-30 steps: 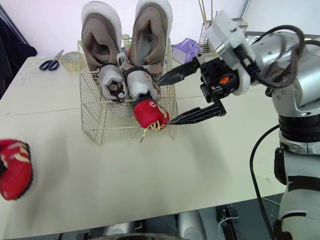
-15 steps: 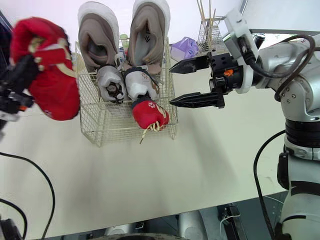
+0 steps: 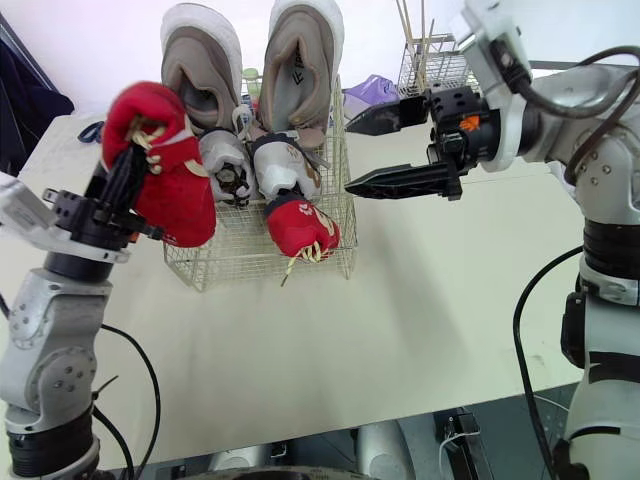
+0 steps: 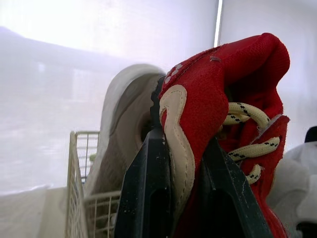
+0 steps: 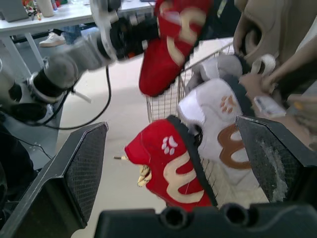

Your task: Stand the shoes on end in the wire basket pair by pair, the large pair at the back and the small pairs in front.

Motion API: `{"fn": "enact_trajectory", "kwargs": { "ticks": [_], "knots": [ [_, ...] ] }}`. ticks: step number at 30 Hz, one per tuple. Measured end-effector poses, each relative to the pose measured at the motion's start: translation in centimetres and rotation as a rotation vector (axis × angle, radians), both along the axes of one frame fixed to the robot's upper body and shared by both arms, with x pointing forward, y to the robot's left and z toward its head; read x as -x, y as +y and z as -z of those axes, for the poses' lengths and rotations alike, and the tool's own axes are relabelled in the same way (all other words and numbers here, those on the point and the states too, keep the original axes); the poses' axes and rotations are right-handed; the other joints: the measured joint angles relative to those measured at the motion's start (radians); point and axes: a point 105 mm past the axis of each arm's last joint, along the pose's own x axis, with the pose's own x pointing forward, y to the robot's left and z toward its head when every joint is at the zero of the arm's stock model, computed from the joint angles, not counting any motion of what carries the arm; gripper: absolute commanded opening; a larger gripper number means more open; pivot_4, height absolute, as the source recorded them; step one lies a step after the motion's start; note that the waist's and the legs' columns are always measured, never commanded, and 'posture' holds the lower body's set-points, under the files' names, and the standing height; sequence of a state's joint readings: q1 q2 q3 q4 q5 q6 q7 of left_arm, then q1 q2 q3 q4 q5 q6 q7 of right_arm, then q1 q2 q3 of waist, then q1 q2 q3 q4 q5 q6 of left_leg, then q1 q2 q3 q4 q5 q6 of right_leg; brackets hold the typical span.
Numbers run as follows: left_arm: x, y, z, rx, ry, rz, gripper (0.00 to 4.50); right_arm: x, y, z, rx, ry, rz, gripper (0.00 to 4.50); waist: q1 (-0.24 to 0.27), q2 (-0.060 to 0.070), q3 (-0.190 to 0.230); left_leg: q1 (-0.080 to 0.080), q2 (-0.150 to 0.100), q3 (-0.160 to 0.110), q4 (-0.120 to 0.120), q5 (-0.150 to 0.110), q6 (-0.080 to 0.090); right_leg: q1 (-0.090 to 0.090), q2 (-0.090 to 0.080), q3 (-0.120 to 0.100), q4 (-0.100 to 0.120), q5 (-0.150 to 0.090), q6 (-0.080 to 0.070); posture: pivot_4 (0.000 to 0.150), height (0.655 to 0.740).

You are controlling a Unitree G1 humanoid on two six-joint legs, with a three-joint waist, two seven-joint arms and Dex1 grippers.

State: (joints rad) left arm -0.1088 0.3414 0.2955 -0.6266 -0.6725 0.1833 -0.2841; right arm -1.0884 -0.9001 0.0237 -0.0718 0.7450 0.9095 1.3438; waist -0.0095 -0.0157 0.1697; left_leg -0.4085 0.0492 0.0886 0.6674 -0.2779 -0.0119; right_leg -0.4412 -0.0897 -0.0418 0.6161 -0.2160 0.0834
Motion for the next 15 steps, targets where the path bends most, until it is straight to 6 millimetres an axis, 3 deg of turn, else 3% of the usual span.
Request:
{"fn": "enact_trajectory", "kwargs": {
  "ticks": [6,15],
  "knots": [
    [-0.1,-1.8,1.5,-0.121,-0.047,0.006,0.06,-0.4,0.1,-0.1,-0.007,0.017,-0.003,4.50,0.002,0.000,0.000,0.000,0.000,0.000,0.000,0.000,0.000,0.000,0.000,0.000,0.000,0.000,0.000,0.150,0.7400],
    [-0.9,-2.4,2.3,-0.168,-0.125,-0.027,0.06,-0.5,0.1,-0.2,-0.012,0.029,0.001,4.50,0.004,0.000,0.000,0.000,0.000,0.000,0.000,0.000,0.000,0.000,0.000,0.000,0.000,0.000,0.000,0.150,0.7400]
  ]
}}
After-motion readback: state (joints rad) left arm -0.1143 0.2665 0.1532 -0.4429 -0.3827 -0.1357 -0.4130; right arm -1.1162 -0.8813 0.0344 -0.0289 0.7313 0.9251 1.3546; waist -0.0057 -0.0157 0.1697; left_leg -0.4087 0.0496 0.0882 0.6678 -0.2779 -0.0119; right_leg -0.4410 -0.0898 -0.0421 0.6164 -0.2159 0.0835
